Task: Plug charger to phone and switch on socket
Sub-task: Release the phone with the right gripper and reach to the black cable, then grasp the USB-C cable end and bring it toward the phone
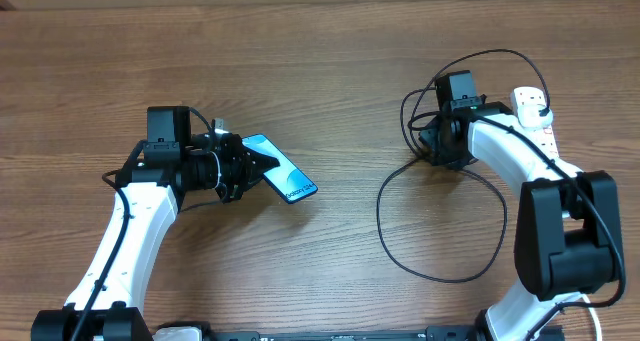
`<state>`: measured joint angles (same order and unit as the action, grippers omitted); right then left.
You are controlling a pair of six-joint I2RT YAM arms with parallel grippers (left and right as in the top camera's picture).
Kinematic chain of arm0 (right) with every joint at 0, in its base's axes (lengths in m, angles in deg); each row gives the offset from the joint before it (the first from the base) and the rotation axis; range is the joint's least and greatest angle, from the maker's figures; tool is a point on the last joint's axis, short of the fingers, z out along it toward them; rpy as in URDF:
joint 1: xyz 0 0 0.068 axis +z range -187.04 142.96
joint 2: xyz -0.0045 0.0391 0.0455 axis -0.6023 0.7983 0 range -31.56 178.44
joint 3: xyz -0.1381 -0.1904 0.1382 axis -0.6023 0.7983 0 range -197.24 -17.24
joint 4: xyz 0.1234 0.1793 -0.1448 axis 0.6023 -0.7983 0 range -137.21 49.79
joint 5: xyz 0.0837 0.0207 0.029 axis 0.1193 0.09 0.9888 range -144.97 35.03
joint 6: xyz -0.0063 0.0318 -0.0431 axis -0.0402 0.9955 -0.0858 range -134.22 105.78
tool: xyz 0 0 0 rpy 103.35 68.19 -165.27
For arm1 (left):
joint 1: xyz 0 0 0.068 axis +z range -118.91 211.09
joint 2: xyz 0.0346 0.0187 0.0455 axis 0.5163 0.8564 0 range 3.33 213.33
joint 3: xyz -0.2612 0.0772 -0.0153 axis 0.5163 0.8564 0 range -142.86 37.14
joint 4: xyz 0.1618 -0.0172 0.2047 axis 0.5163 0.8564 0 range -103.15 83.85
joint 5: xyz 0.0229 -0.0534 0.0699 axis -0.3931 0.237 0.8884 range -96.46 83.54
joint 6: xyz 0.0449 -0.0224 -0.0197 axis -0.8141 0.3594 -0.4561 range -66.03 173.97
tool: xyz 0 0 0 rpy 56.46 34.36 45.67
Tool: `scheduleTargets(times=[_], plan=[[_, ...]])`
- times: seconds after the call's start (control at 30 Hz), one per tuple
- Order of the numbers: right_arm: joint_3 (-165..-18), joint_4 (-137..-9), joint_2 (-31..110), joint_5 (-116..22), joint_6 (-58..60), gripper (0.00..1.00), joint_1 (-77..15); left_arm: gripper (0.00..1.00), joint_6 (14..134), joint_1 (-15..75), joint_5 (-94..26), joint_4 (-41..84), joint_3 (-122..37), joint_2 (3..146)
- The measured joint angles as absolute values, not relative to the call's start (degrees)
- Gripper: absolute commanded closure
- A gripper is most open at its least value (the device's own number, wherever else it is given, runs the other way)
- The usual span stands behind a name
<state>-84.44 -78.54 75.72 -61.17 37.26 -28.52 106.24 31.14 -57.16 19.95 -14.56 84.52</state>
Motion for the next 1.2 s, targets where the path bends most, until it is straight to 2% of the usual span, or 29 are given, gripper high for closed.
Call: scheduleTargets(times=[0.27, 0.7, 0.9, 1.07, 1.2], plan=[[-85.56, -77.31, 78.89, -60.42, 38.29, 0.70, -28.37, 0.96, 106.24, 31.14, -57.14, 20.15, -14.56, 84.52], [-87.13, -79.96, 79.94, -54.09, 39.38, 0.73, -27.56, 0.96, 106.24, 31.14, -57.18, 21.24, -14.56, 84.52], [-87.22, -80.83, 79.99, -54.00, 40.19, 0.82, -27.56, 0.96, 106.24, 31.14, -57.16, 21.40, -14.56, 84.52], [-87.22, -80.96, 80.07, -55.53, 41.18, 0.96, -27.32, 0.96, 106.22, 31.14, -57.16, 22.49, -14.54, 84.52], [-87.22, -79.61, 80.25, -55.38, 41.31, 0.96, -27.26, 0.96, 105.83, 31.14, -57.18, 22.69, -14.54, 84.52]])
